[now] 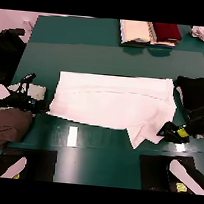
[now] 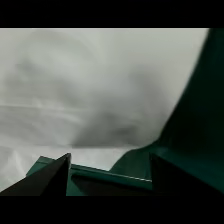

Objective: Fold the shirts.

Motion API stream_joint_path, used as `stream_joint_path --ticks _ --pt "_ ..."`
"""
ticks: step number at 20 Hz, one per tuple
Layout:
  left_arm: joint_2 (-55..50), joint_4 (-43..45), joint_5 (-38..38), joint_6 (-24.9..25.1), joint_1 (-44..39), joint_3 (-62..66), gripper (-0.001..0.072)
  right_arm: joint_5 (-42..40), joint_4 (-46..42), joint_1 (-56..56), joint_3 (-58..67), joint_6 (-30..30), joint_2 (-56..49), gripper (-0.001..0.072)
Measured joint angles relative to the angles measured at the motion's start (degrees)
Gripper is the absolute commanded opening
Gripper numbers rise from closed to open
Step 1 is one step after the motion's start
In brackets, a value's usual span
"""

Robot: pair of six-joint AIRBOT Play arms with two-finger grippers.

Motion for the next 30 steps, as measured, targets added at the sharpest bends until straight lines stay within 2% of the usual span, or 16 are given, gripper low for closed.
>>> stream_joint_path --ticks 1,2,6,9,16,19,21,25,30 --pt "0.02 0.00 0.00 0.00 0.00 0.00 0.0022 -0.13 0.74 1.77 -0.52 0.09 -0.81 0.0552" --pt "0.04 0.00 0.00 0.00 0.00 0.00 0.0022 -0.15 1.38 3.58 -0.90 0.35 -1.55 0.0488" --pt "0.04 0.00 0.00 0.02 0.00 0.09 0.0022 -3.34 1.36 11.15 -1.16 0.68 -3.32 0.0015" --pt "0.13 0.74 -1.60 0.76 -0.02 1.38 0.0021 -5.44 -2.16 15.93 2.19 0.70 -1.09 0.0017" --pt "9.79 4.68 -12.39 0.63 -0.02 3.76 0.0021 5.31 -10.43 20.26 14.08 1.33 12.28 0.0016" --pt "14.32 5.05 -17.27 0.17 -0.02 5.25 0.0020 8.22 -11.26 20.55 17.77 1.33 16.57 0.0016" --pt "15.12 5.18 -17.97 0.02 -0.02 6.56 0.0021 8.44 -11.72 20.70 20.39 1.36 16.92 0.0016" --pt "10.93 5.66 -13.40 1.11 -0.02 7.93 0.0021 4.76 -11.96 20.74 26.91 1.33 10.27 0.0015" --pt "-3.54 6.19 -2.49 2.21 0.11 11.43 0.0022 -1.11 -11.96 20.74 38.47 0.70 -6.45 0.0015"
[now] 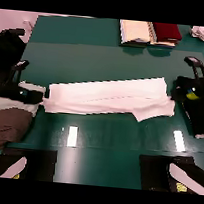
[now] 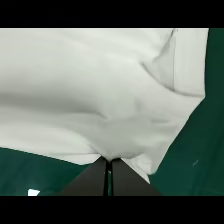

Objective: Fold the shirts.

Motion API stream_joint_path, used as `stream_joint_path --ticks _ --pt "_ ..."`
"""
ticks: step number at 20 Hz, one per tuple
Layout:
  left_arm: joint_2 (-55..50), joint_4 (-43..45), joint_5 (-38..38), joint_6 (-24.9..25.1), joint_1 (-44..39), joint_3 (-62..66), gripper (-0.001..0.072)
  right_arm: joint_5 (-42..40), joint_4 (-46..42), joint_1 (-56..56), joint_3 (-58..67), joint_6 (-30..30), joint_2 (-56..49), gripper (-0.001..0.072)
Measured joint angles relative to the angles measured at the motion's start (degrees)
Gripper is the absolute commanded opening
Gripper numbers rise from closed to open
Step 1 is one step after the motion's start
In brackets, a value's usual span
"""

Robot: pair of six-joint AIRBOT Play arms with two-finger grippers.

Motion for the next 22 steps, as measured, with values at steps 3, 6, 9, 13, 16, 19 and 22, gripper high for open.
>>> stream_joint_path --ticks 3,6,9,13,16,19,22 --pt "-9.38 0.00 4.20 0.13 0.02 4.70 0.0022 -1.77 0.02 0.00 7.48 -0.07 -9.51 0.0016" --pt "-16.13 0.00 7.65 -0.61 0.02 8.74 0.0022 -2.69 0.24 0.00 14.67 -0.13 -17.53 0.0016" --pt "-19.76 -0.07 10.12 -1.09 0.02 10.91 0.0023 -2.75 1.01 0.00 20.65 -0.17 -23.45 0.0019" --pt "-21.33 -0.15 11.78 -1.18 0.04 11.93 0.0607 -2.97 6.25 0.00 26.71 -0.59 -28.94 0.0390" --pt "-21.68 -0.39 10.58 -1.36 0.04 13.62 0.0399 -2.99 9.86 -0.28 29.62 -2.67 -30.77 0.0390" --pt "-21.77 -0.39 6.78 -1.33 0.04 17.49 0.0022 -1.60 11.41 -2.19 29.07 -5.16 -30.77 0.0390" --pt "-21.75 -0.83 3.32 -1.31 -0.04 20.87 0.0022 -0.72 13.00 -6.84 24.61 -7.41 -29.42 0.0597"
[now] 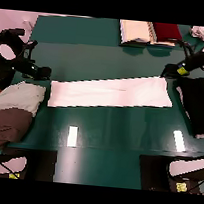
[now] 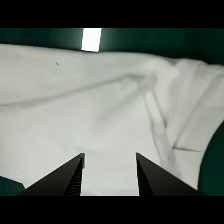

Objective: Fold the shirts.

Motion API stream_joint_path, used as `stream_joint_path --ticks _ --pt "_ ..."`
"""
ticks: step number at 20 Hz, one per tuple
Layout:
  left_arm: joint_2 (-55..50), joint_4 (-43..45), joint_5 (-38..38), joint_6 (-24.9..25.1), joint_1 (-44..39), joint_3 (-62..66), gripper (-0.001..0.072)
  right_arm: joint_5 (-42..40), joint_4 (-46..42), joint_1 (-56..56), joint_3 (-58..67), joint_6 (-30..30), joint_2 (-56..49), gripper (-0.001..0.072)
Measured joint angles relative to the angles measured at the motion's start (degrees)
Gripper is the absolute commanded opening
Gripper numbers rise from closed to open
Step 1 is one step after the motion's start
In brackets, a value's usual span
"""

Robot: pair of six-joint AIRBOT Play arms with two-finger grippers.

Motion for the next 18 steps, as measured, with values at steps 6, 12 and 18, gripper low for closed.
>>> stream_joint_path --ticks 6,12,18 --pt "0.11 -1.86 -1.49 -0.13 -5.95 2.10 0.0022 -0.70 8.52 -12.92 -9.68 -3.08 -0.55 0.0684" --pt "-0.24 -2.47 3.87 -4.11 -16.98 2.40 0.0021 -0.50 14.60 -15.91 -13.40 -5.79 -5.92 0.0676" --pt "-4.22 -4.13 11.04 -7.78 -25.49 2.86 0.0021 -1.27 15.34 -10.75 -12.63 -8.31 -9.25 0.0016"
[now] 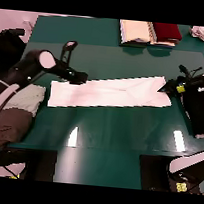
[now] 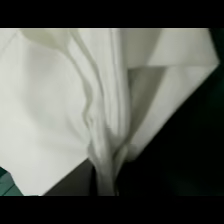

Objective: Fold the shirts.

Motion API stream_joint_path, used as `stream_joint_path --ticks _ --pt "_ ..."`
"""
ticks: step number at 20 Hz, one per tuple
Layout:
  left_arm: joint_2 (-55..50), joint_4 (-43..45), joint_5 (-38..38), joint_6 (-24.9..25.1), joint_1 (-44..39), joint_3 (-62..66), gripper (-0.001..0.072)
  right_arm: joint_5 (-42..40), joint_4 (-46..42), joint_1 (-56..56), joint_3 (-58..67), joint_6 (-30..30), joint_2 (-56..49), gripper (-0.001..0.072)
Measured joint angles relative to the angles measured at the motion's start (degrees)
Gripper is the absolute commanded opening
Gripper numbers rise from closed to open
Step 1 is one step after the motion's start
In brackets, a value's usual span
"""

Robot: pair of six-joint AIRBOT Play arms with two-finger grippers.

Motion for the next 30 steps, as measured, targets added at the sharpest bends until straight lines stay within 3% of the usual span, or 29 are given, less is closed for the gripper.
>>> stream_joint_path --ticks 6,17,25,30 --pt "-10.12 -5.53 5.62 -0.48 -4.55 4.59 0.0021 0.74 0.28 3.74 8.07 -0.76 5.25 0.0016" --pt "-30.34 -8.66 4.52 0.72 -9.07 25.07 0.0020 1.70 0.66 21.70 25.46 9.09 16.50 0.0016" --pt "-31.89 -7.61 2.10 0.87 -7.63 28.96 0.0021 -1.01 0.59 33.27 29.16 11.37 17.11 0.0016" --pt "-23.08 0.24 -4.66 0.48 -0.09 30.03 0.0022 -2.45 0.66 39.82 29.40 11.67 16.26 0.0016"
